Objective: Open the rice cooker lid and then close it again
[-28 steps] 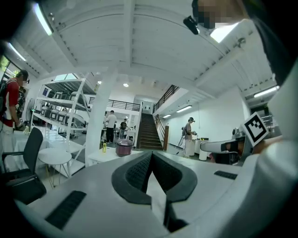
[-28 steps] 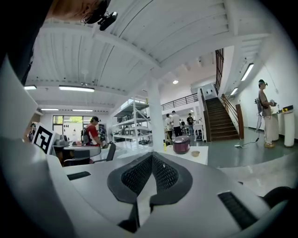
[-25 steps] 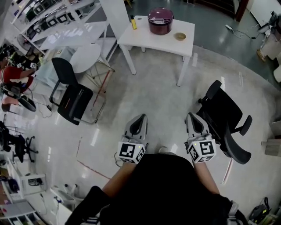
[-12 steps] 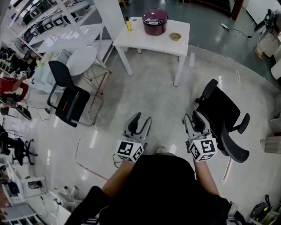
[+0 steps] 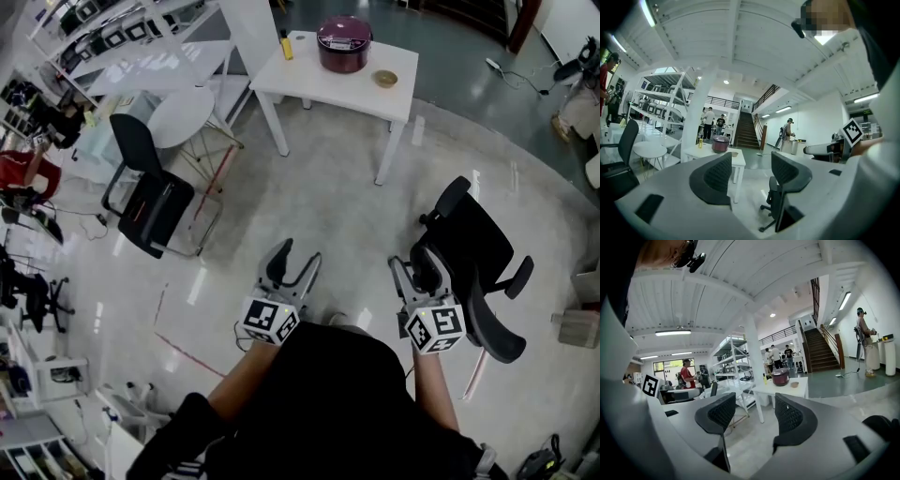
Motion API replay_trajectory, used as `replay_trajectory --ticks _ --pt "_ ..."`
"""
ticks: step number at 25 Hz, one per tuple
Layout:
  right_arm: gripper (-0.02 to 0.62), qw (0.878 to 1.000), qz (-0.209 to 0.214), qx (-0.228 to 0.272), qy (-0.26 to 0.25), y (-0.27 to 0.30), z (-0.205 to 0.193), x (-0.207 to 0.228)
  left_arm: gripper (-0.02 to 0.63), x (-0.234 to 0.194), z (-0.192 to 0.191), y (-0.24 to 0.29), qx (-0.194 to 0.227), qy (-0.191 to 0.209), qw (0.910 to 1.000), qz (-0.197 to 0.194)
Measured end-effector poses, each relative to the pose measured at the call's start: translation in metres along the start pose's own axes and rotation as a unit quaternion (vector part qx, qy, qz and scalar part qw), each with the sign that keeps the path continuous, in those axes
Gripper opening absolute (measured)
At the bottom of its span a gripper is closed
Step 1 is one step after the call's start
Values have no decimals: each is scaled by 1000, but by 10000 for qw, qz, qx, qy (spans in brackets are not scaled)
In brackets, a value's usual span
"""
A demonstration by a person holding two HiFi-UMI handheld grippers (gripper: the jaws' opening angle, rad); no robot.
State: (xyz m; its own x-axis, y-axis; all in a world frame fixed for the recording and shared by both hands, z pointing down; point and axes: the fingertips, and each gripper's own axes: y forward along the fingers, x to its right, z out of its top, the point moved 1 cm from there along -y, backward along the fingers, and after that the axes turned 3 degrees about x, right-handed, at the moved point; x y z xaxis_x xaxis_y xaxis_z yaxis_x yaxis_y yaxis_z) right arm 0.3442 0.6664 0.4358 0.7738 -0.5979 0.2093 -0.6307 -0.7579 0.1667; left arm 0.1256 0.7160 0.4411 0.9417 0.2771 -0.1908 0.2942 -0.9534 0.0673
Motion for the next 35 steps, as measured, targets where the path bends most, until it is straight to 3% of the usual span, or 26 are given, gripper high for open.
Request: replay_trajectory --ticks 6,11,17,23,26,29,35 --pt "230 9995 105 -100 296 8 -11 2 245 -13 -3 -1 -99 66 9998 154" --pt "230 9994 28 -258 234 37 -15 2 245 -31 -3 24 -85 46 10000 -14" --pt "230 9991 -186 -348 162 94 -11 22 245 -59 -2 89 -14 108 9992 -394" --pt "230 9994 -263 -236 71 184 18 45 245 -100 21 174 26 621 9945 -838" --pt "230 9991 -283 -127 289 235 46 50 247 -137 40 214 44 383 9957 -847" --pt "230 9995 -264 -71 137 282 68 50 247 -173 54 248 -18 272 9957 -885" --pt "230 9981 -451 -417 -75 364 70 63 247 -231 80 302 24 -43 9949 -1009"
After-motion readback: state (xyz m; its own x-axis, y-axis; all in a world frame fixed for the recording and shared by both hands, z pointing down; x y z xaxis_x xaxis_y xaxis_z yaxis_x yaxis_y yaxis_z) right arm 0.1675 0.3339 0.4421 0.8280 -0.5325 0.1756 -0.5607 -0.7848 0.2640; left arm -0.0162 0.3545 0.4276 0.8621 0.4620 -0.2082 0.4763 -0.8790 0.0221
